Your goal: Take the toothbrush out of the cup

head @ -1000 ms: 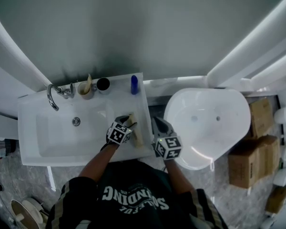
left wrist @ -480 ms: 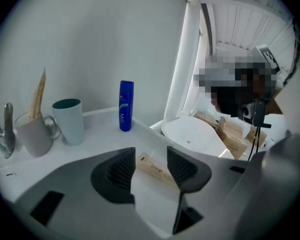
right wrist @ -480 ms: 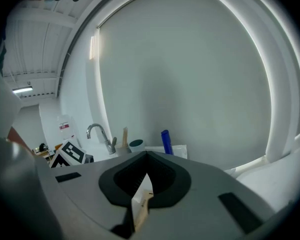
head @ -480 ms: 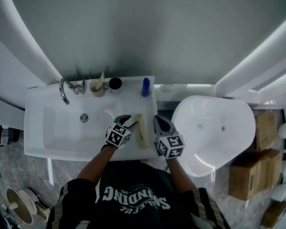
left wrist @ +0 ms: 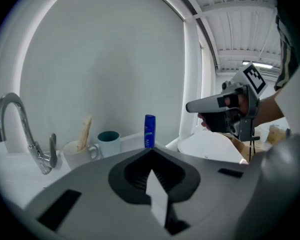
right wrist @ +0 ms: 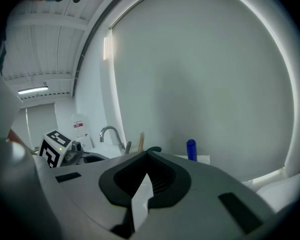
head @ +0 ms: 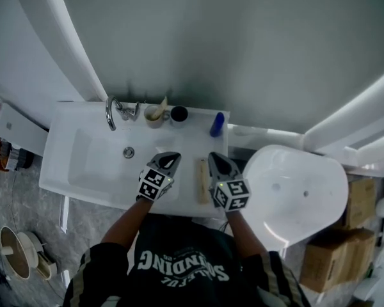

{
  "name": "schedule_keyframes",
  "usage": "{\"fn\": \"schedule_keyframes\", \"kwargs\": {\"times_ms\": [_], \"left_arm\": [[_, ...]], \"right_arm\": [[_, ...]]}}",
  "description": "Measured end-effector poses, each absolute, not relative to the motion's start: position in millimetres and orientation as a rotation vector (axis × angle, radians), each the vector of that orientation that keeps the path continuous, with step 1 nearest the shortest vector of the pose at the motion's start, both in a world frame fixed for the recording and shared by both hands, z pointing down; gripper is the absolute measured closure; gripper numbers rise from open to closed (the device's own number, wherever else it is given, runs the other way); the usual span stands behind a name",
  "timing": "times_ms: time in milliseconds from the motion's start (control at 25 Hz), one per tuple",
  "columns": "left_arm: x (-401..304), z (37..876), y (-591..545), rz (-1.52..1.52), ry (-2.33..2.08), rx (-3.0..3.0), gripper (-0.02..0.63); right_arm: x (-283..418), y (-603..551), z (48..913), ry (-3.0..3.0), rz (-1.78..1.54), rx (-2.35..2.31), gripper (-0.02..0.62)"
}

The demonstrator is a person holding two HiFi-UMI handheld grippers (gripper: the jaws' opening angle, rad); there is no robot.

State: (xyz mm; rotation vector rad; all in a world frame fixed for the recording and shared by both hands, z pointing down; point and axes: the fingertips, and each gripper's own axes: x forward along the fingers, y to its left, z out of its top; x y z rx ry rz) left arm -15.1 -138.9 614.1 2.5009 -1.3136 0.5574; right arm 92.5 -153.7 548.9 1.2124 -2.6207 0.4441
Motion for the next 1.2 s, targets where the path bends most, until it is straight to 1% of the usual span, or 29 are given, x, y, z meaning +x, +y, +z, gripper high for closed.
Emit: {"fn": "schedule_keyframes", "kwargs": {"times_ms": [440, 760, 800, 840, 1000, 1080, 1200], "left_arm": [[-107, 573, -137, 0.435, -1.599, 2.368, 0.606], [-133, 569, -140, 0.415, -1.649, 2.317, 0.605], [-135, 569, -142, 0.409, -1.658, 2.315, 0.598], [-137, 568, -145, 0.402, -1.672, 2.311, 0.571], [-142, 562, -156, 0.352, -1.721, 2.298, 0.424], [-143, 560, -160, 0.340, -1.729, 2.297, 0.394], [-141, 562, -165, 0.343, -1.714, 2.302, 0.387]], "right_arm": [[30, -161, 525, -2.714, 0.333, 1.034, 0.598], [11, -158, 525, -2.722, 0.322, 0.982, 0.598], [10, -158, 526, -2.720, 0.323, 0.982, 0.598], [10, -158, 526, -2.717, 0.325, 0.983, 0.598], [12, -157, 527, -2.705, 0.327, 0.995, 0.598], [13, -156, 528, -2.700, 0.322, 0.998, 0.598], [15, -158, 528, -2.693, 0.316, 1.009, 0.598]]}}
